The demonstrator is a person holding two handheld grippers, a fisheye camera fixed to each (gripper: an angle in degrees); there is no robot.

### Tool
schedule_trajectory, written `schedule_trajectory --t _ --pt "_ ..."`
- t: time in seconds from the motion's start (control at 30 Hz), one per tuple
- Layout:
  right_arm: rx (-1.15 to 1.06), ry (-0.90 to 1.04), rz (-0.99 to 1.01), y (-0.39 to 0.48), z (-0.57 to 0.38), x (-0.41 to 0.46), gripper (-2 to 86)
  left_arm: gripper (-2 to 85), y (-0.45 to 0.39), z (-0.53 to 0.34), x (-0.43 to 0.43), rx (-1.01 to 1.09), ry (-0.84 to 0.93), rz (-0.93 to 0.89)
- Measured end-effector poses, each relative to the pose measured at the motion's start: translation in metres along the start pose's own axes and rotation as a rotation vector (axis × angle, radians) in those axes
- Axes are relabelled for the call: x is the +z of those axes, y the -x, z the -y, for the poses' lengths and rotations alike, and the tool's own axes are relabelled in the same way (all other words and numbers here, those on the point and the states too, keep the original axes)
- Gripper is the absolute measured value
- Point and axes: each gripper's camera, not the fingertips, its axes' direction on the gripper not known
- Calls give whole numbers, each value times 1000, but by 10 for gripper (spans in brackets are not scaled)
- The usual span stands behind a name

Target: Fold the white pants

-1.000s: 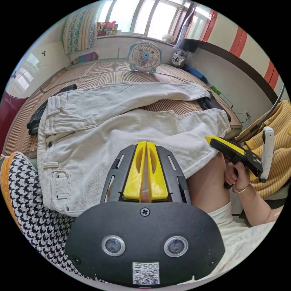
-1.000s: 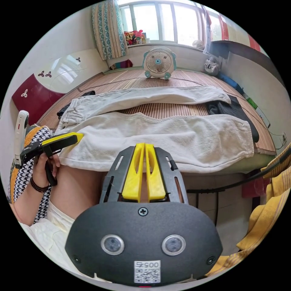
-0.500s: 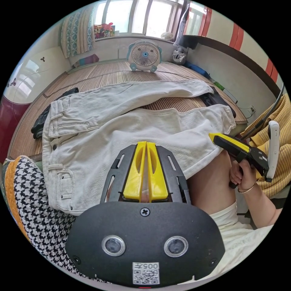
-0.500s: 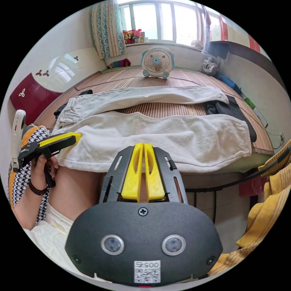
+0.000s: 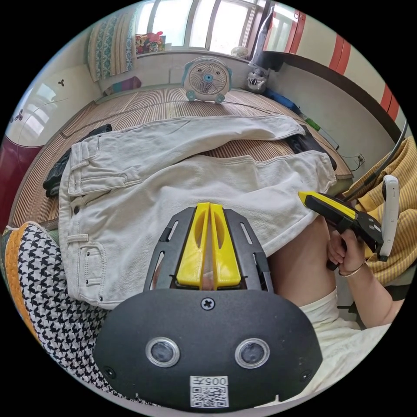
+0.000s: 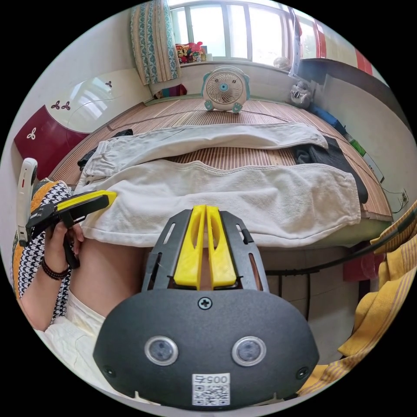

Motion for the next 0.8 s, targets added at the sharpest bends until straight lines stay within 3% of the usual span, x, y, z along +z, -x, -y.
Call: schedule_trajectory --t 0.8 --pt "1 1 2 -8 -1 2 -16 -2 3 -1 -2 -10 -2 -20"
